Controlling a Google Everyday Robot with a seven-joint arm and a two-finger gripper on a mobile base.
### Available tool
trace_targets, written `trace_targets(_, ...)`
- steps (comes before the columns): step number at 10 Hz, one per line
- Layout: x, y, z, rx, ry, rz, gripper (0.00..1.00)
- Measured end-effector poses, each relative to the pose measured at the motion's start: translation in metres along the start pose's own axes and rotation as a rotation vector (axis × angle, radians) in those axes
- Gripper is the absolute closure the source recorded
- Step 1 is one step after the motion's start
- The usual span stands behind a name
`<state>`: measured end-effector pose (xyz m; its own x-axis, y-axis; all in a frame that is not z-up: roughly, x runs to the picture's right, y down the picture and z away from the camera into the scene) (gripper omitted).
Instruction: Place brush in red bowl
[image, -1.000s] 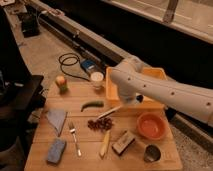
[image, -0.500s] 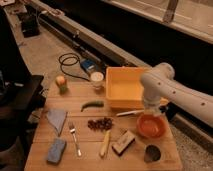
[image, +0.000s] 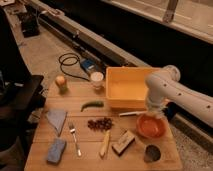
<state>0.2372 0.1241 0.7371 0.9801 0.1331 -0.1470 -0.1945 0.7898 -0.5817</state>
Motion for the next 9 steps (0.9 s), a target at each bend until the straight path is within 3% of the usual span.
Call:
trace_targets(1, -0.002, -0.001, 0.001, -0.001, -0.004, 0.001, 1.00)
trace_targets(5, 0.005, 0.004, 0.044, -0.123, -0.137, 0.088, 1.00)
trace_targets(9, 0.001, 0.011, 0.067, -0.195, -0.217, 0.116, 1.00)
